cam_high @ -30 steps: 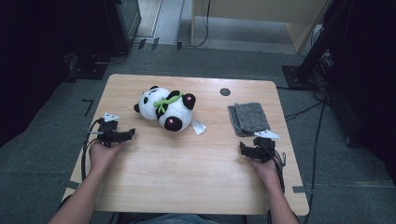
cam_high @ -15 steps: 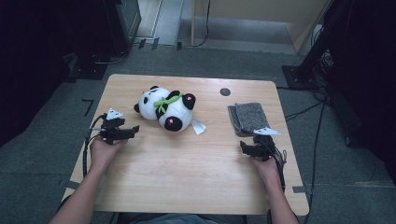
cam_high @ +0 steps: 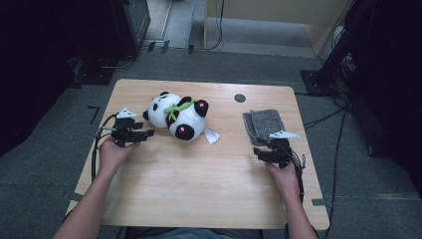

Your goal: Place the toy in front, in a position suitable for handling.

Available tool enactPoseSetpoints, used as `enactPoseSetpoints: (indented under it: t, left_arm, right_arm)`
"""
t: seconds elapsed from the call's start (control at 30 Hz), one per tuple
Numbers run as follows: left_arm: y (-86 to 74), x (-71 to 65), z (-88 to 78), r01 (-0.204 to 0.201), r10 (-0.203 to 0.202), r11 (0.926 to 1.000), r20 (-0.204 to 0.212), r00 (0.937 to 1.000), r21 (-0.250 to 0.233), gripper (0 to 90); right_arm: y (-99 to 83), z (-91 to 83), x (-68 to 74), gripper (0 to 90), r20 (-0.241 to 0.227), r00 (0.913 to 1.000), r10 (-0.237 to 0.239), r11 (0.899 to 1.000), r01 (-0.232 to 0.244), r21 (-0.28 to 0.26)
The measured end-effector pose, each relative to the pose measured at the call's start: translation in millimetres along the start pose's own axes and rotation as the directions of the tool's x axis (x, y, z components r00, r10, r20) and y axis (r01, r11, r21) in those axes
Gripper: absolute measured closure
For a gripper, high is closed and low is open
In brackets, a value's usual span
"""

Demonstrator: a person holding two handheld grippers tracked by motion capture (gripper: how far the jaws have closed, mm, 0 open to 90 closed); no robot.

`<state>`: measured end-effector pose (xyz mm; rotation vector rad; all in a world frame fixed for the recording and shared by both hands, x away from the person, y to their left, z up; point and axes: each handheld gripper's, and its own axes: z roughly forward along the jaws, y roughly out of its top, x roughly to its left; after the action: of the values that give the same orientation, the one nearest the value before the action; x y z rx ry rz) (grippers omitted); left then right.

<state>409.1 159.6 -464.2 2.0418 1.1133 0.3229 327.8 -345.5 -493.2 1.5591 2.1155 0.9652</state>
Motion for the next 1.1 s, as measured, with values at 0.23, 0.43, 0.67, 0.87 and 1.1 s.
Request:
enactPoseSetpoints:
  t: [0.23, 0.43, 0.67, 0.87, 1.1]
  left_arm:
    - [20.6, -3.8, -4.4, -0.023, 0.025, 0.9987, 0.027, 0.9993, -0.046, 40.2]
    - [33.4, -7.6, -5.4, -0.056, 0.058, 0.9976, 0.041, 0.9975, -0.041, 41.2]
    - [50.8, -13.0, -3.5, -0.097, 0.102, 0.9933, 0.076, 0.9919, -0.062, 39.8]
    - [62.7, -19.8, 3.6, -0.134, 0.138, 0.9895, 0.091, 0.9862, -0.056, 36.6]
    - [70.4, -27.7, 18.7, -0.157, 0.163, 0.9854, 0.096, 0.9819, -0.066, 36.2]
  right_arm:
    - [8.5, -3.7, 8.4, 33.5, 0.028, 0.9991, -0.032, 0.999, 0.033, -0.02]
    - [16.8, -7.9, 4.4, 40.2, 0.028, 0.9994, -0.019, 0.999, 0.02, -0.047]
    - [27.7, -10.8, -0.5, 43.8, 0.02, 0.9997, -0.015, 0.998, 0.016, -0.067]
    - [34.4, -6.9, 2.7, 43.0, 0.019, 0.9997, -0.015, 0.995, 0.017, -0.1]
    - [34.3, -2.9, 1.9, 42.2, -0.03, 0.9992, 0.027, 0.998, -0.029, -0.064]
